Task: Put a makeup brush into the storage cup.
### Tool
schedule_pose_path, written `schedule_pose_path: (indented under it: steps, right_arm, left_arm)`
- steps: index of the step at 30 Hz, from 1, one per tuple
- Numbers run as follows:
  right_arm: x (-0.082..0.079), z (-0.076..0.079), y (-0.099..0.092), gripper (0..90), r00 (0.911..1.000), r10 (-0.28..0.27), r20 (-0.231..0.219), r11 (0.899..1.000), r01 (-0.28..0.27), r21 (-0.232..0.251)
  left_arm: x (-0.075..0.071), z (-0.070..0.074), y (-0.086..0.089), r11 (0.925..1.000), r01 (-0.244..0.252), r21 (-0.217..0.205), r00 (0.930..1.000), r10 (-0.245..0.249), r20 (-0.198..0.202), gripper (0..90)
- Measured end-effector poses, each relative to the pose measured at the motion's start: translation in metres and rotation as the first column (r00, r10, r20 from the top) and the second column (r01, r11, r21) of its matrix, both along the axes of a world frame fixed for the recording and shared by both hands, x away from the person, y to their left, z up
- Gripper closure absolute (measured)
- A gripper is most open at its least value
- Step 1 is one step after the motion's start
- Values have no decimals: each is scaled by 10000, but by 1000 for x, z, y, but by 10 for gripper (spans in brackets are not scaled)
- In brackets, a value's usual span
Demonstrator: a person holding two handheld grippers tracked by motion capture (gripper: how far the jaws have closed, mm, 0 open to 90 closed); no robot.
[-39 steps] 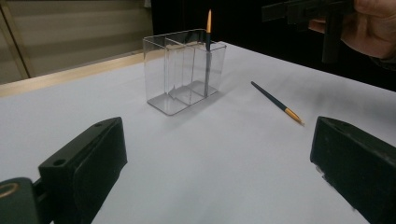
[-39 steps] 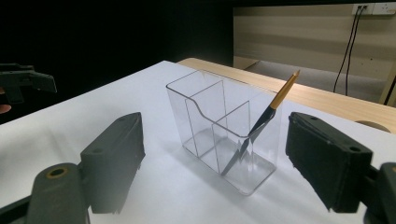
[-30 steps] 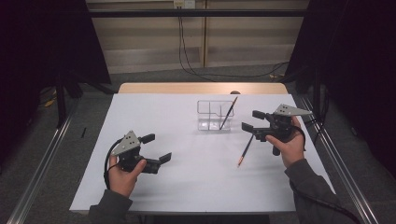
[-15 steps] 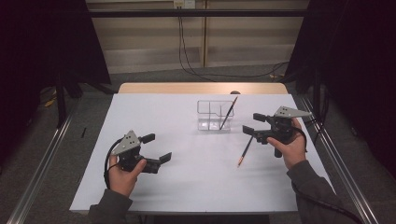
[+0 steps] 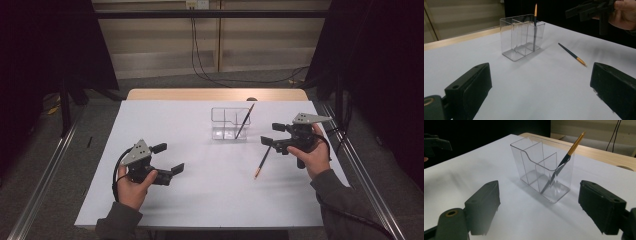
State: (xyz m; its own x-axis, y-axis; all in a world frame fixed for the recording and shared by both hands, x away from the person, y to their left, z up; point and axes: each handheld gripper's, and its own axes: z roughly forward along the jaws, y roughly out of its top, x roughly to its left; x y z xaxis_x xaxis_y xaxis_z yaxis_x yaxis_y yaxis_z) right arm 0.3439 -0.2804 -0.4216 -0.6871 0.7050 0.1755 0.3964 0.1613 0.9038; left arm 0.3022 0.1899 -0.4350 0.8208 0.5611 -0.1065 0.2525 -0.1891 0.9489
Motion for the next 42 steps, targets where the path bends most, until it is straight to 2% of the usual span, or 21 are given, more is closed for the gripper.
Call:
schedule_pose_path:
  steps: [3,4,5,7,9,13,21,32,42]
  right_arm:
    - [1,1,0,168,9996,145,-232,9998,-149,-163]
    - [2,1,0,165,9993,165,-332,9996,-172,-234]
    - [3,1,0,163,9988,243,-425,9992,-257,-317]
    - [4,1,0,163,9974,317,-652,9982,-349,-483]
    - [5,2,1,159,9948,459,-908,9967,-517,-633]
    - [8,2,2,154,9908,606,-1208,9932,-719,-920]
    - [12,4,4,146,9857,791,-1486,9864,-989,-1313]
    - [16,6,11,138,9736,1138,-1981,9672,-1541,-2018]
    - [20,6,16,134,9624,1368,-2347,9422,-1995,-2692]
  left_arm:
    - [0,0,0,9998,177,-93,9998,-177,10,34]
    - [-1,0,-1,10000,-62,31,10000,62,25,34]
    - [-1,1,-1,10000,-39,56,10000,39,28,34]
    - [0,0,-1,9997,226,-71,9997,-226,29,34]
    - [-1,0,-1,10000,-6,65,10000,6,15,34]
    - [-1,0,-1,10000,-19,58,10000,19,0,34]
    - [-2,0,0,10000,-30,21,10000,30,-28,34]
    - [-3,1,2,10000,-28,59,10000,28,-17,34]
    - [-3,1,2,10000,-36,-9,10000,36,-56,34]
